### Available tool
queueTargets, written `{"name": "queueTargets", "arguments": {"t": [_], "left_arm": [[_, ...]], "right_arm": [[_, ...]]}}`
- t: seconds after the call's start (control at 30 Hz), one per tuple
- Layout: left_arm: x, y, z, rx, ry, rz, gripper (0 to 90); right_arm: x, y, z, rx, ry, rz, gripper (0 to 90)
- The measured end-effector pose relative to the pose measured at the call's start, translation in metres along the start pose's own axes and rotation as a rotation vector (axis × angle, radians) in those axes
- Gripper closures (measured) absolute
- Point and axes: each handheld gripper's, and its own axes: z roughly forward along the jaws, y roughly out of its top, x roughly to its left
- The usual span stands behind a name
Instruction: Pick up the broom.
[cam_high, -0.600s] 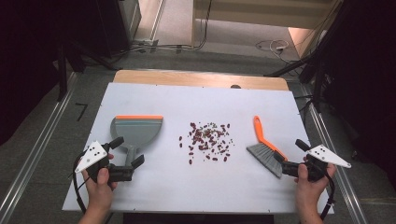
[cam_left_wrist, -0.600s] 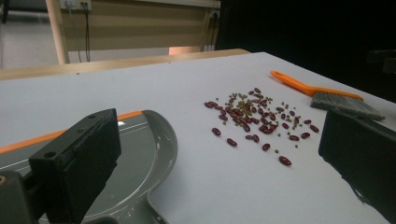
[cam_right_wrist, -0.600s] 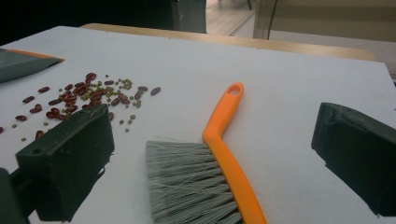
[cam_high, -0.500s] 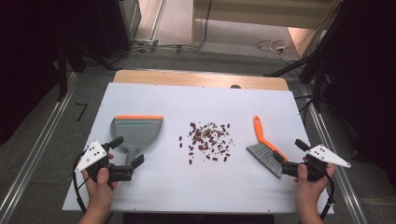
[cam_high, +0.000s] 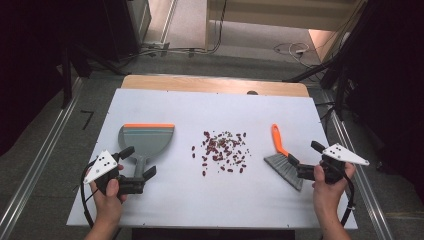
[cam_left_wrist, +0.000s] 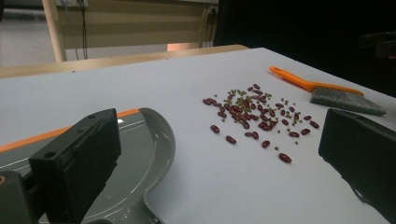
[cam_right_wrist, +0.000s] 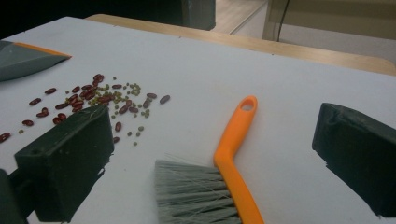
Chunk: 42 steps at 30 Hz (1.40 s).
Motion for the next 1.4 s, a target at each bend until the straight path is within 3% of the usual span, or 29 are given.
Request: {"name": "queueTargets", "arguments": {"t": [0.07, 0.37, 0.57, 0.63, 0.73, 0.83, 0.9, 1.07, 1.17, 1.2, 1.3, 1.4], "left_arm": [[0.0, -0.001, 0.0, 0.003, -0.001, -0.002, 0.0], [0.002, -0.001, 0.001, 0.01, -0.003, -0.003, 0.0], [0.002, -0.001, 0.001, 0.009, 0.0, -0.006, 0.0], [0.002, -0.002, 0.002, 0.009, -0.002, -0.008, 0.0], [0.002, -0.001, 0.002, 0.014, -0.005, -0.002, 0.0], [0.001, -0.001, 0.002, 0.015, -0.008, -0.002, 0.0], [0.001, -0.001, 0.003, 0.017, -0.01, -0.006, 0.0], [0.001, -0.002, 0.004, 0.022, -0.015, -0.005, 0.0], [0.0, -0.002, 0.004, 0.027, -0.015, 0.0, 0.0], [0.0, -0.002, 0.004, 0.027, -0.015, 0.0, 0.0], [0.0, -0.002, 0.004, 0.024, -0.017, 0.0, 0.0], [0.0, -0.002, 0.004, 0.026, -0.016, -0.003, 0.0]], "right_arm": [[-0.001, 0.005, 0.004, 0.015, 0.01, -0.002, 0.0], [-0.01, 0.033, 0.027, 0.071, -0.043, 0.011, 0.0], [-0.011, 0.04, 0.043, 0.104, -0.024, 0.011, 0.0], [-0.011, 0.041, 0.056, 0.159, -0.029, 0.027, 0.0], [-0.011, 0.042, 0.066, 0.195, -0.071, 0.018, 0.0], [-0.014, 0.041, 0.071, 0.228, -0.057, 0.048, 0.0], [-0.02, 0.037, 0.078, 0.272, -0.052, 0.092, 2.8], [-0.019, 0.03, 0.089, 0.375, -0.061, 0.084, 3.4], [-0.014, 0.027, 0.096, 0.441, -0.079, 0.053, 14.3], [-0.012, 0.026, 0.097, 0.458, -0.115, 0.05, 19.9], [-0.014, 0.022, 0.099, 0.478, -0.112, 0.079, 33.2], [-0.014, 0.019, 0.1, 0.515, -0.143, 0.069, 40.0]]}}
